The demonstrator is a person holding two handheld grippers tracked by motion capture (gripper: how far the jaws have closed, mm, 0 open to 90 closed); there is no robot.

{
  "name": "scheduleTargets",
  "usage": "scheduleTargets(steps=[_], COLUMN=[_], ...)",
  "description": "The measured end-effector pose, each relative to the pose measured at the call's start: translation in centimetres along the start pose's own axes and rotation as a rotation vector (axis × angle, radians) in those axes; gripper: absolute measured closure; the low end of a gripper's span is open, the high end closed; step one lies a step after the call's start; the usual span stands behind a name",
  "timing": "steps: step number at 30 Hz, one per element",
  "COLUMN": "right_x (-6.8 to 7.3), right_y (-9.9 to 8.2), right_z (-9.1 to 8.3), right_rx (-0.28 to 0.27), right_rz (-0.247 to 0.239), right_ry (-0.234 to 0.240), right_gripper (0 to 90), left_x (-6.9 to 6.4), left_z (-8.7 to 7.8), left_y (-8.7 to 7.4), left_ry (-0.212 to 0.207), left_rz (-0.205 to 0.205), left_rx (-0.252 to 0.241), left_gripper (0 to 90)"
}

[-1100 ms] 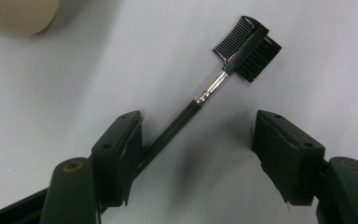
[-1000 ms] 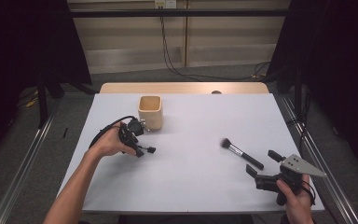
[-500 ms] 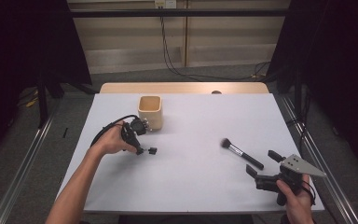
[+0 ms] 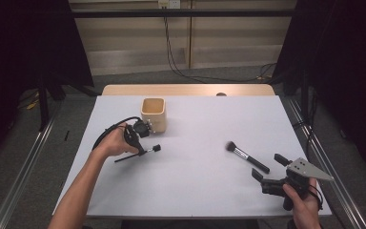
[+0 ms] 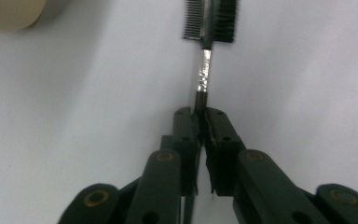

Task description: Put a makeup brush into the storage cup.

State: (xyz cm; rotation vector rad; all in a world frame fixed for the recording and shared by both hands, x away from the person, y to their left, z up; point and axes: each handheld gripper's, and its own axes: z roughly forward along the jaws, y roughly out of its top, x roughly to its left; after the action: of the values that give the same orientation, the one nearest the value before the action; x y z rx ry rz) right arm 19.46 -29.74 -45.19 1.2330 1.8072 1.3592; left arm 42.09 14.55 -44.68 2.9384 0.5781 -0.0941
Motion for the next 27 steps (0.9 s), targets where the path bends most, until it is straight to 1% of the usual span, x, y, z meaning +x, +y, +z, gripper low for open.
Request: scheduleTargets(steps=[2,3,5,6,7,8,10,11,12,13,15,16,17,19,22,23,25,26,27], right_x=[0.0,0.01,0.03,0.02,0.02,0.01,-0.01,-0.01,0.02,0.05,0.03,0.01,0.0,0.0,0.01,0.01,0.03,0.02,0.02], right_y=[0.01,0.0,-0.01,-0.01,-0.01,-0.01,-0.03,-0.02,-0.01,-0.01,-0.01,-0.01,-0.01,-0.02,-0.02,-0.01,0.0,0.0,-0.01], right_z=[-0.01,-0.03,-0.05,-0.06,-0.07,-0.07,-0.04,-0.01,0.0,0.0,0.01,0.02,0.03,0.03,0.02,0.03,0.05,0.07,0.07], right_rx=[-0.003,-0.004,-0.004,-0.003,-0.003,-0.003,0.001,0.002,0.001,0.001,0.003,0.003,0.003,0.003,0.003,0.002,0.002,0.002,0.002], right_rz=[0.0,0.0,0.0,0.002,0.002,0.001,0.0,0.001,0.002,0.001,0.0,0.001,0.002,0.001,0.001,0.001,0.003,0.002,0.002], right_ry=[0.0,0.001,0.001,0.001,0.001,0.002,0.001,0.001,0.002,0.003,0.003,0.003,0.003,0.002,0.002,0.002,0.001,0.001,0.002], right_gripper=[0.0,0.0,0.0,0.0,0.0,0.0,0.0,0.0,0.0,0.0,0.0,0.0,0.0,0.0,0.0,0.0,0.0,0.0,0.0], left_x=[0.03,-0.09,-0.05,-0.07,-0.11,-0.1,0.06,0.15,0.2,0.2,0.31,0.1,0.14,0.18,0.31,0.28,0.24,0.13,0.19], left_z=[0.01,0.05,-0.02,-0.02,0.0,0.02,-0.05,-0.1,-0.12,-0.11,-0.17,-0.09,-0.21,-0.23,-0.27,-0.23,-0.44,-0.57,-0.77], left_y=[0.09,0.16,0.25,0.24,0.19,0.11,0.06,0.03,0.02,-0.03,-0.08,-0.1,-0.05,-0.13,-0.37,-0.47,-0.57,-0.63,-0.69], left_ry=[-0.003,0.009,0.0,-0.001,0.008,0.006,-0.001,-0.015,-0.017,-0.021,-0.014,-0.011,-0.01,-0.014,-0.016,-0.018,-0.01,-0.025,-0.028], left_rz=[0.005,0.007,0.025,0.027,0.025,0.021,0.021,0.012,0.01,-0.005,0.022,0.004,0.021,0.012,-0.003,-0.011,-0.003,-0.012,-0.007], left_rx=[0.007,0.008,0.019,0.017,0.011,0.001,0.004,0.0,0.001,-0.01,-0.003,-0.021,-0.005,-0.011,-0.032,-0.046,-0.06,-0.083,-0.092], left_gripper=[85.5,85.5,85.6,85.6,85.6,85.6,85.7,85.7,85.7,85.8,85.7,85.8,85.8,85.8,85.8,85.8,85.8,85.8,85.8])
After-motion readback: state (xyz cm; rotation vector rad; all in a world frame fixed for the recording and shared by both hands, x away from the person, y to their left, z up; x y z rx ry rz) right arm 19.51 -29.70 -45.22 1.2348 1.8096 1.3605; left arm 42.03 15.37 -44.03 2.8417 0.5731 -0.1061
